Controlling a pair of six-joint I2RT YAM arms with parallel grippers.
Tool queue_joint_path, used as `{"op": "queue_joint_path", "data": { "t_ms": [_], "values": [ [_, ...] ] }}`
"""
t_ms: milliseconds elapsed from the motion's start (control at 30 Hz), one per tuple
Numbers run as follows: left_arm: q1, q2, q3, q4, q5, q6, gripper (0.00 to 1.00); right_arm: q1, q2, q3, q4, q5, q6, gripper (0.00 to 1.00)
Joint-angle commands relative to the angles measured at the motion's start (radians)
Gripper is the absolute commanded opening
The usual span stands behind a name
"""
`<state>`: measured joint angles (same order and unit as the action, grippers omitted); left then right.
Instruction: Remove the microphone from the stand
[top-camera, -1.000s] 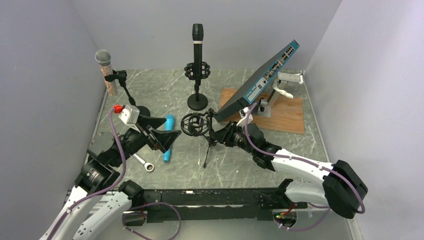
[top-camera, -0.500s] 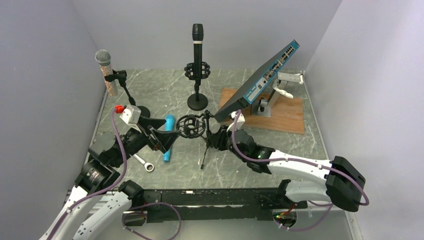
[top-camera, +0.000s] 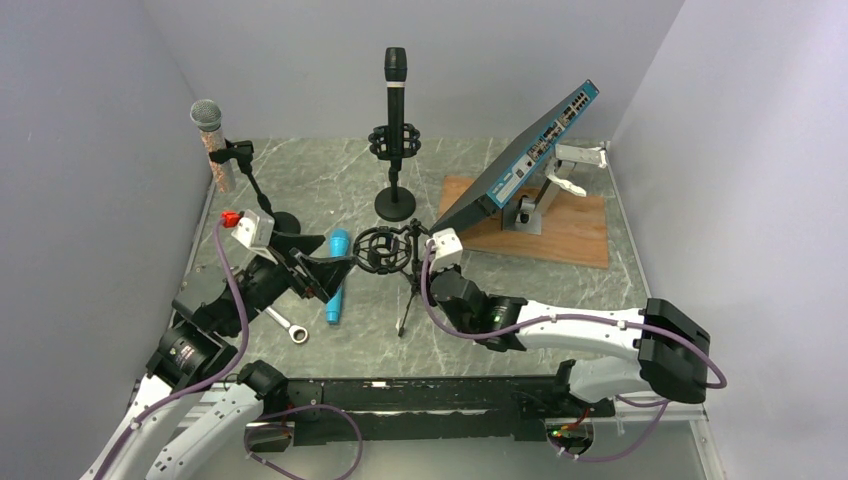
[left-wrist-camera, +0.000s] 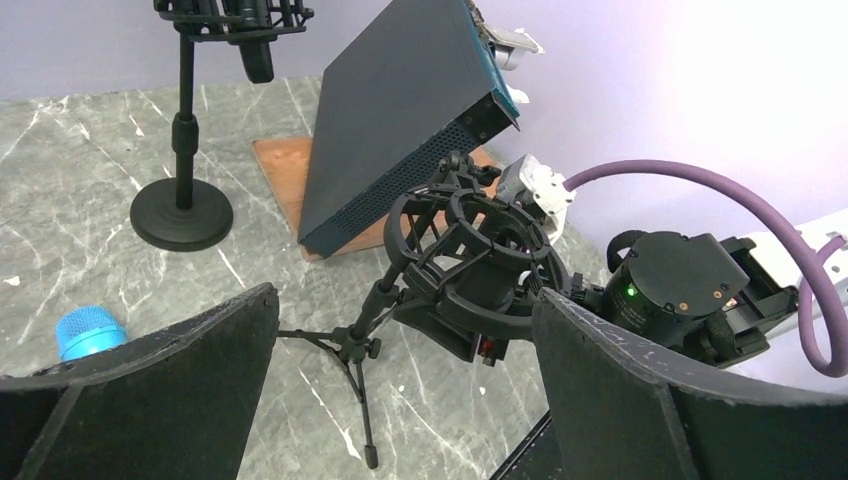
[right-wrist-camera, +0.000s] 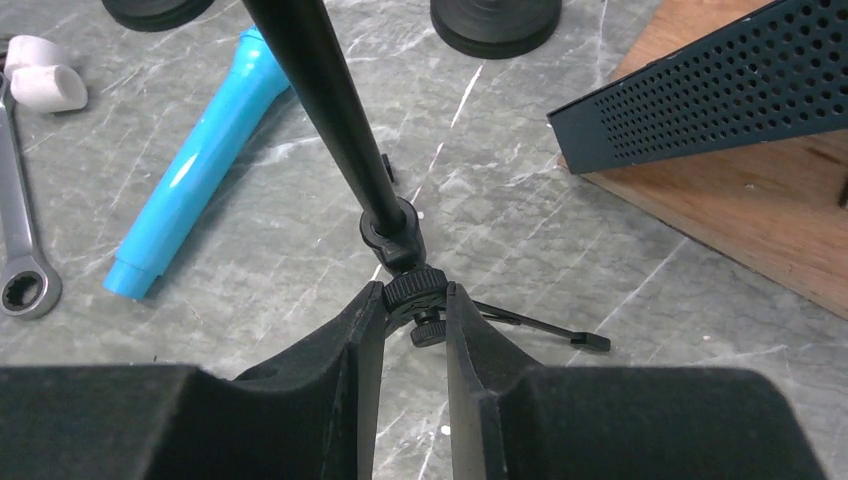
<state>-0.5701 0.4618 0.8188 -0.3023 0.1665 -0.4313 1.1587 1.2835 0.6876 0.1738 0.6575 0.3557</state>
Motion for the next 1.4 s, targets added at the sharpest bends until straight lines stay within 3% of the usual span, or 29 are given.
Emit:
{"op": "queue_joint_path", "data": {
  "t_ms": [0,100,233,433,700,1033,1200,1367],
  "values": [
    [-0.001,-0.004,0.035,0.007,-0.022,0.009,0.99,0.001,-0.03,0.01,-0.076,0.009,-0.021,0.21],
    [-0.002,-0.011,0.044,-0.003,-0.044,-0.004,0.99,0.0,-0.095,-0.03,-0.046,-0.035,0.024,0.48],
    [-0.002,-0.021,0.044,0.002,-0.051,-0.006,1.0,0.0,-0.182,-0.072,-0.074,-0.049,0.078,0.62],
    [-0.002,0.001,0.059,0.002,-0.03,-0.008,0.99,-0.001,-0.335,-0.104,-0.167,-0.051,0.15,0.68],
    [-0.002,0.056,0.12,0.017,0.024,-0.001,0.99,-0.006,-0.443,0.071,-0.302,-0.081,0.183,0.79],
    [-0.001,0.037,0.081,-0.005,0.04,-0.032,1.0,-0.036,-0.234,0.533,-0.474,-0.128,0.017,0.86],
    [-0.001,0.04,0.086,-0.027,0.034,-0.029,0.99,-0.088,-0.14,0.625,-0.464,-0.165,-0.014,0.87],
    [-0.002,0.04,0.088,-0.035,0.033,-0.022,0.99,-0.172,-0.084,0.573,-0.415,-0.247,0.011,0.86]
  ]
}}
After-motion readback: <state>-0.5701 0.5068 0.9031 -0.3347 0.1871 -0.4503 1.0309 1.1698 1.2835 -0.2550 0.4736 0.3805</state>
